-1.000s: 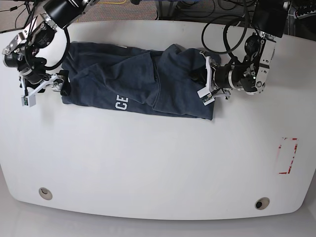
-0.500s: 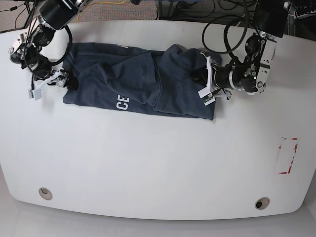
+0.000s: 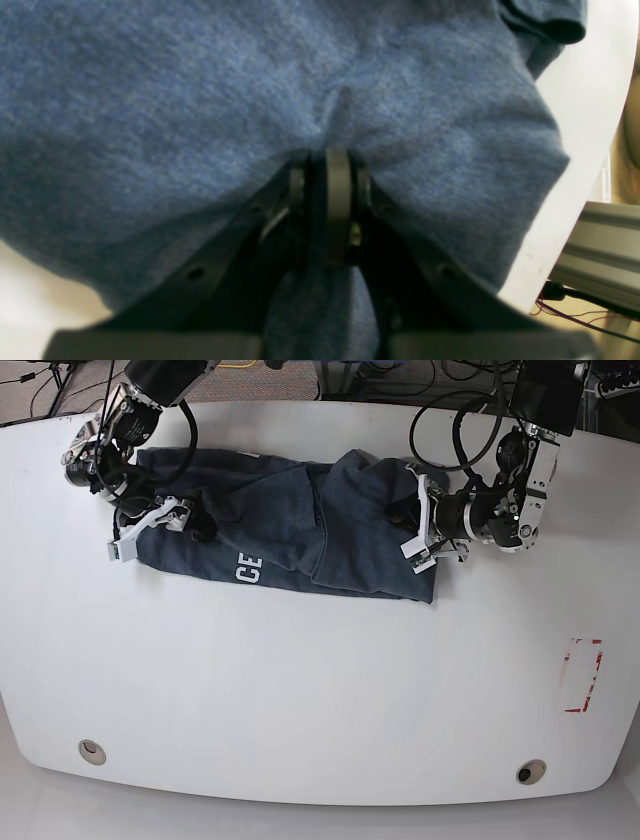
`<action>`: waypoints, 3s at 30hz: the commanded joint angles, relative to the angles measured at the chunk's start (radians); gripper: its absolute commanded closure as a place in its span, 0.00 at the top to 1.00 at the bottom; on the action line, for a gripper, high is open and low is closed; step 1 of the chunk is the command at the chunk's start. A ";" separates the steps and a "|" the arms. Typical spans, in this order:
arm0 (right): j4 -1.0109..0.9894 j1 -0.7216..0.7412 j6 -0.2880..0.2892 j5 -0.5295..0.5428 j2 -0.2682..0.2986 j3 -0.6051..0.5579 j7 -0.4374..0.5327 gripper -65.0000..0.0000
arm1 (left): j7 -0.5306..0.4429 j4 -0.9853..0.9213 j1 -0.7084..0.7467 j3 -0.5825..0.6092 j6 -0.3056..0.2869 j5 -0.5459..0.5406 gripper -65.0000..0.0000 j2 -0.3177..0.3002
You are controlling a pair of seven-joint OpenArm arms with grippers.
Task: Layout the t-shirt on the table in an organized manner, then fold the t-shirt properly
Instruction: 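Lift both strip ends with both grippers and fold them toward each other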
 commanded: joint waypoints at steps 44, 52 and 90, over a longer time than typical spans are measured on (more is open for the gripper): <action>0.458 -0.021 -0.009 0.066 0.184 -0.194 -0.067 0.00 | 0.028 -0.153 -0.047 0.064 0.242 0.090 0.06 0.287; 0.455 -0.021 -0.009 0.126 0.181 -0.292 -0.063 0.00 | -0.003 -0.192 -0.069 0.098 0.266 0.088 0.06 0.333; 0.409 0.019 -0.009 0.028 0.104 -0.573 -0.008 0.50 | -0.005 -0.173 -0.104 0.095 0.264 0.085 0.06 0.391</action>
